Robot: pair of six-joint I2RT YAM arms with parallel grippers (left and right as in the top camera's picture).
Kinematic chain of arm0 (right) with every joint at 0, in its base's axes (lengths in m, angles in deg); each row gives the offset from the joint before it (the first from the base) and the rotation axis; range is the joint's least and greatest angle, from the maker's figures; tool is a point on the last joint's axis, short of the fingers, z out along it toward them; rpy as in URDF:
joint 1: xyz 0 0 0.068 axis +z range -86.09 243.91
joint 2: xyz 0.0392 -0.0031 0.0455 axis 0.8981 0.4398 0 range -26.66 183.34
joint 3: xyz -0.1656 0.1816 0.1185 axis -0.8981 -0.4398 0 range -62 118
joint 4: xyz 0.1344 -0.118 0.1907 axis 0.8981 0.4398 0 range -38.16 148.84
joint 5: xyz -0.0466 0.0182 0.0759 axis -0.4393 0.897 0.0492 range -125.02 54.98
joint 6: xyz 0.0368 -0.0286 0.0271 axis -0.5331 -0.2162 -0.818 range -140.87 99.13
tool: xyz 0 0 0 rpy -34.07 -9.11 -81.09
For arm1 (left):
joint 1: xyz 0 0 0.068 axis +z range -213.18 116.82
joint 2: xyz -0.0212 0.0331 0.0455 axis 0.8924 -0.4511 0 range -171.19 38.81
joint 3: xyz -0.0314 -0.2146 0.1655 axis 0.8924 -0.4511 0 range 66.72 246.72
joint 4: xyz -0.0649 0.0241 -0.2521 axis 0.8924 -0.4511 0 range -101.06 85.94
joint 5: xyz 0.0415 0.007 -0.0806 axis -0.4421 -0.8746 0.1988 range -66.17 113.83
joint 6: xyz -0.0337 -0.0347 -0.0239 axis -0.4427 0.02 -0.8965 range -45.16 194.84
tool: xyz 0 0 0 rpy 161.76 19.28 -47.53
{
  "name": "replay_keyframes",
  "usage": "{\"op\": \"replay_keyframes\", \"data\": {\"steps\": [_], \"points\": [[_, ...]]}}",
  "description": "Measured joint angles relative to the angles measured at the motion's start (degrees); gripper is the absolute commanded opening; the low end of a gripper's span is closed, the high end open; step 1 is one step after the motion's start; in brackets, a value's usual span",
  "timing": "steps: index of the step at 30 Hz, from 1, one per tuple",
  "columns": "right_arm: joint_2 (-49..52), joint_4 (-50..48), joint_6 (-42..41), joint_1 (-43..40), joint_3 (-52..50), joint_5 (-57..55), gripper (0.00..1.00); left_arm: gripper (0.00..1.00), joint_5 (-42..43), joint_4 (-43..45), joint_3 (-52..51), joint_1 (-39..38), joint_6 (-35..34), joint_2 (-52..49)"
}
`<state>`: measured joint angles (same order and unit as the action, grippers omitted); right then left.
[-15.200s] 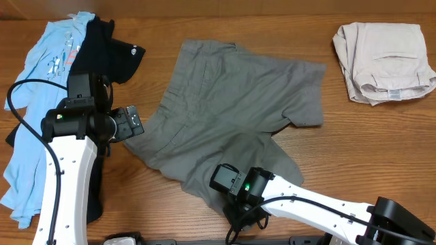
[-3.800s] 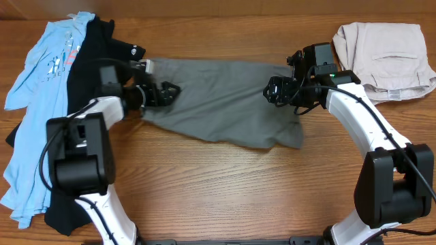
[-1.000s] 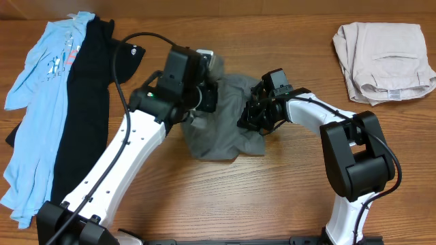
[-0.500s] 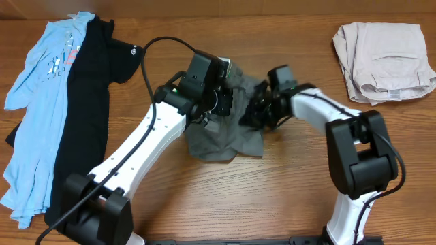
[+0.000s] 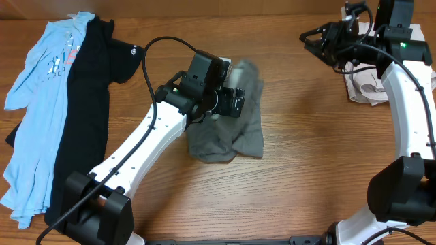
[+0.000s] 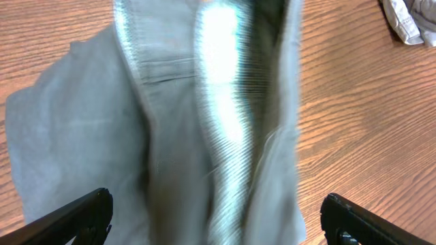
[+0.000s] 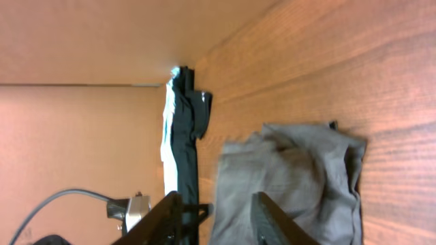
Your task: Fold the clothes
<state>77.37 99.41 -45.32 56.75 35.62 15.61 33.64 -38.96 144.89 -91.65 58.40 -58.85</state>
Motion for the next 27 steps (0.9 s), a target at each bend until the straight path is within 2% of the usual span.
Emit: {"op": "replay_keyframes", "data": {"steps": [4, 15, 19, 27], "points": [[0.07, 6.69, 3.45, 0.13, -0.04, -1.60, 0.57, 1.00, 0.07, -1.79, 1.33, 1.11, 0.02, 0.00], [0.07, 21.44, 13.88, 1.88, -0.15, -14.34, 0.71, 1.00, 0.00, -17.92, 18.43, 8.00, 2.45, 0.00], [0.07, 21.94, 15.63, 5.79, -0.70, -19.98, 0.77, 1.00, 0.00, -23.06, 18.99, 7.93, 4.76, -0.02], [1.31, 16.09, 14.01, 14.38, -8.02, -28.83, 0.79, 1.00, 0.00, -31.71, 19.02, 7.96, 10.64, -1.97]]}}
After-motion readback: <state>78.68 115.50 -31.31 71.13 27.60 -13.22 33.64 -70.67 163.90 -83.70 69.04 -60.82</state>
